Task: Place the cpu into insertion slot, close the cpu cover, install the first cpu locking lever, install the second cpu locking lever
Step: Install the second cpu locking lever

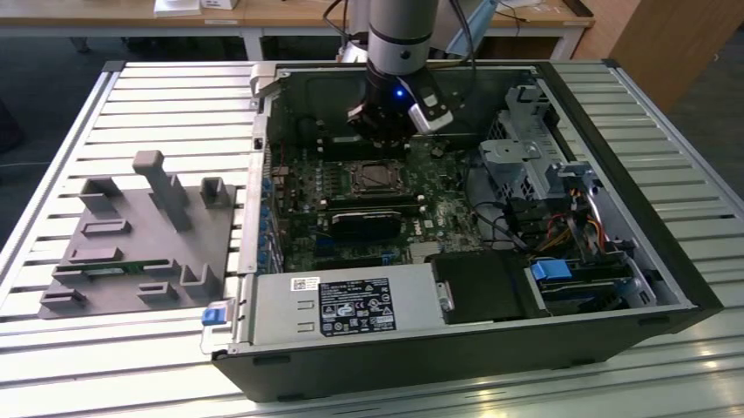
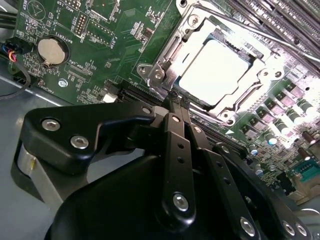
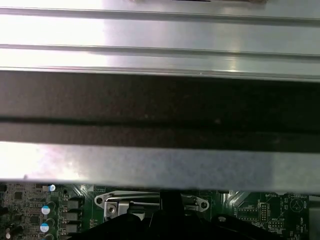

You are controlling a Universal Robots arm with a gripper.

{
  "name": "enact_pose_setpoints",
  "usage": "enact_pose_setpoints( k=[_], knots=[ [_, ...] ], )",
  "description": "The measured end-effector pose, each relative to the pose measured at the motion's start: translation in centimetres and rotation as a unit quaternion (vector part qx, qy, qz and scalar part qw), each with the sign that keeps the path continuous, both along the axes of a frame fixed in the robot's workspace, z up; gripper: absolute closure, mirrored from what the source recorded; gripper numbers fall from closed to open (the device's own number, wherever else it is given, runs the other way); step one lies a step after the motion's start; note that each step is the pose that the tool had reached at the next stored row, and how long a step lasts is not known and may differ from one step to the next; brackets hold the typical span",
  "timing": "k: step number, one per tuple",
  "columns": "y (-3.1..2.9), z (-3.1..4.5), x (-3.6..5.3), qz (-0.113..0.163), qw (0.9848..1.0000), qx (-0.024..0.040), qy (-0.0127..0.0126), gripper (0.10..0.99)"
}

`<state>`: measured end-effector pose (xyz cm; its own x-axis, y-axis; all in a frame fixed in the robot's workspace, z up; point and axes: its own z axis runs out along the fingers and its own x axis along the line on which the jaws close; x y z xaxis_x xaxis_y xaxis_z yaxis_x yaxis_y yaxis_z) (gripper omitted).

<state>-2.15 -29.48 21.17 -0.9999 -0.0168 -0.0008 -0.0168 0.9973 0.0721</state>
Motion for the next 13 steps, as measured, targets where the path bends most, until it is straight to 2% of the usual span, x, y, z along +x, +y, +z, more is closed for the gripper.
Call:
enact_pose_setpoints(
  k=[13],
  knots=[
    [-0.75,0.01,-0.01,0.0,1.0,0.0,0.0,0.98]
  ],
)
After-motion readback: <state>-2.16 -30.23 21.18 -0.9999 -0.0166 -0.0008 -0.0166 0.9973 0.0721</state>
